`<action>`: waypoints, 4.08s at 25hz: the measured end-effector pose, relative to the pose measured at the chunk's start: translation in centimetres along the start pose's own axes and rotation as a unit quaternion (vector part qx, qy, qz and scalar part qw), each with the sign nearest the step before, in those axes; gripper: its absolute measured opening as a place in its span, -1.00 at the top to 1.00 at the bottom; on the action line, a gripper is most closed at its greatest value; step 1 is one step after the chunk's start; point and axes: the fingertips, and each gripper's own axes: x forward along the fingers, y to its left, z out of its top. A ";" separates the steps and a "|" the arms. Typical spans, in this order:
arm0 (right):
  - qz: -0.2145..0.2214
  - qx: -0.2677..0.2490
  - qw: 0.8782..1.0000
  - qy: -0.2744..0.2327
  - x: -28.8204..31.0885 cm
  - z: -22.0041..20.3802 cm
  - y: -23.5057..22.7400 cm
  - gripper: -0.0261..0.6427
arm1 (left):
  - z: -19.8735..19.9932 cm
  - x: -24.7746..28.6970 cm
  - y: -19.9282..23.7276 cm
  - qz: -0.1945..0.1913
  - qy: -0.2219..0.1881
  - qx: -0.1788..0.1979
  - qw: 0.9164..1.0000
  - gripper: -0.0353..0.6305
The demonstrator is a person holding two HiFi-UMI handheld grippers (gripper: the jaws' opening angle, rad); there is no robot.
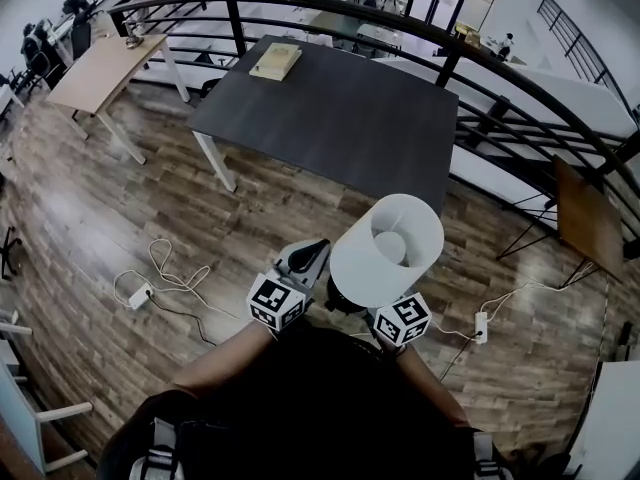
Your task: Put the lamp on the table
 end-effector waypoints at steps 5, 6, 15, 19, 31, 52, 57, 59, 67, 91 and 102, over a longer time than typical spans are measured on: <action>-0.002 -0.004 1.000 -0.012 5.8 2.2 0.3 0.65 | 2.2 0.1 5.6 -0.004 -0.002 0.007 1.000 0.87; -0.001 -0.004 1.000 -0.013 6.8 2.6 0.5 0.65 | 2.4 -0.1 6.6 -0.005 -0.002 0.008 1.000 0.87; -0.004 -0.009 1.000 -0.016 14.5 3.9 2.5 0.65 | 3.7 -2.3 14.8 -0.002 -0.008 0.005 1.000 0.87; 0.003 -0.007 1.000 -0.009 16.7 4.0 3.3 0.65 | 3.9 -3.1 16.9 0.005 -0.010 0.000 1.000 0.87; 0.044 -0.021 0.999 -0.003 21.5 4.4 4.8 0.65 | 3.8 -6.3 21.4 0.064 -0.014 -0.002 0.998 0.87; 0.080 -0.001 0.997 0.008 27.3 6.7 -4.3 0.65 | 3.1 2.5 26.4 0.092 0.014 0.009 0.996 0.87; 0.075 0.000 0.997 0.005 27.9 7.9 -10.2 0.65 | 2.8 8.7 27.3 0.083 0.019 0.006 0.996 0.87; 0.074 -0.003 0.997 0.002 28.2 8.8 -13.0 0.65 | 3.0 11.8 27.7 0.079 0.019 0.008 0.997 0.87; 0.070 -0.008 0.998 0.004 29.2 13.0 -23.6 0.65 | 4.7 23.0 28.7 0.065 0.016 0.009 0.998 0.87; -0.050 0.023 0.998 -0.029 38.9 16.8 -31.2 0.65 | 7.7 32.6 39.4 -0.065 0.029 0.034 0.997 0.87; -0.101 0.039 0.993 -0.054 46.6 17.1 -27.5 0.65 | 8.7 29.5 47.0 -0.121 0.041 0.046 0.991 0.87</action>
